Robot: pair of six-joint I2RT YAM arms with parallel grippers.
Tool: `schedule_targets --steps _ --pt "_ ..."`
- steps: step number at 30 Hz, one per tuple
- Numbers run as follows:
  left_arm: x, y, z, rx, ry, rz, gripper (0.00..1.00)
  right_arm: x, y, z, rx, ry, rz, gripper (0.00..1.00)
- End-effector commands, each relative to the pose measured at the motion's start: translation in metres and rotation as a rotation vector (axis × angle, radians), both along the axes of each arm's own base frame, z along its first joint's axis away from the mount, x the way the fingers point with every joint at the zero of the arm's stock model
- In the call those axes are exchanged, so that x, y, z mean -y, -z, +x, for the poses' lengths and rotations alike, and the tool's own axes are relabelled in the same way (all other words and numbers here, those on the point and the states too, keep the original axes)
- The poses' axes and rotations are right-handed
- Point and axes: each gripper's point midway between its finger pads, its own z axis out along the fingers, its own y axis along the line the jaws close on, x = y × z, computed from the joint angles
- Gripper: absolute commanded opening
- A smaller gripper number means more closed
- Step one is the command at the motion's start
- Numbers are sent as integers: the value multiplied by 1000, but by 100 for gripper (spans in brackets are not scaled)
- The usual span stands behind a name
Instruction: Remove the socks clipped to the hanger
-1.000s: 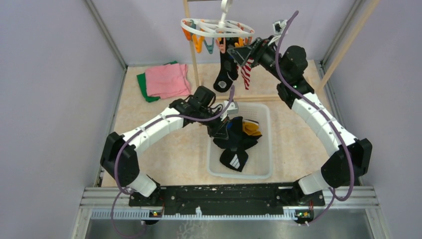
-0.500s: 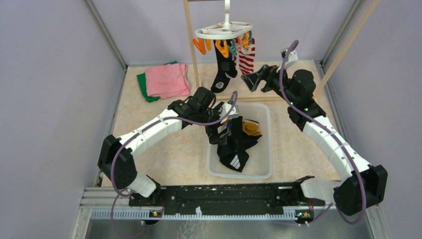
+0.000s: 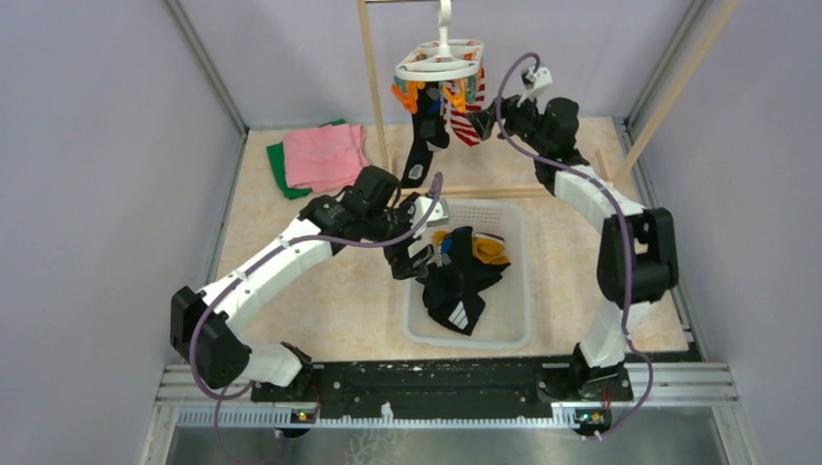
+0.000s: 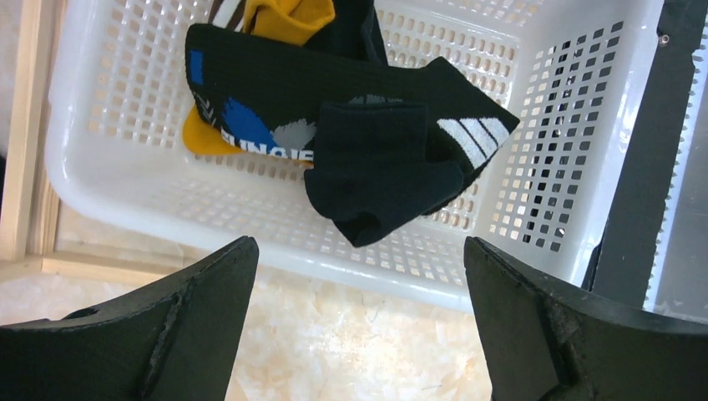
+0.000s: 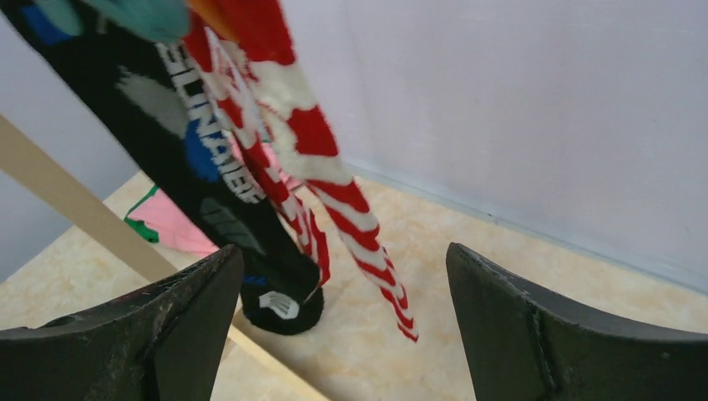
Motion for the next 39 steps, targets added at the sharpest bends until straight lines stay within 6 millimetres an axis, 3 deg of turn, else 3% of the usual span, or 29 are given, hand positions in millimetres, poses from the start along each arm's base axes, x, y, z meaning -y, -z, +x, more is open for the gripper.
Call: schedule_targets --steps 1,4,7,9,11,12,15,18,25,32,39 --pt "-11 -29 1 39 -8 -35 99 -22 -54 20 214 -123 46 88" --pt "-14 -32 -2 26 -7 -38 99 -27 -47 38 224 -131 87 82" --pt "-15 -34 -6 16 -1 -46 99 -39 -50 33 273 -218 138 69" --pt "-16 -33 -6 17 -5 -41 98 -46 -54 24 301 -284 167 48" --pt "-17 -33 -5 20 -11 -35 97 -45 -58 23 295 -296 187 12" --pt "-18 -32 -4 19 -16 -32 97 -42 -63 24 280 -286 204 0" --pt "-17 -34 -4 13 -22 -39 95 -30 -77 22 265 -254 230 0" --pt "-18 -37 -3 16 -30 -45 95 -3 -92 18 290 -110 214 0" --pt "-22 -48 -3 46 -41 -45 95 74 -133 -17 333 236 160 0" --pt "-24 -57 -3 65 -43 -54 95 159 -159 -46 324 425 251 0" --pt "-24 -63 -3 68 -55 -63 95 225 -185 -67 342 563 353 0"
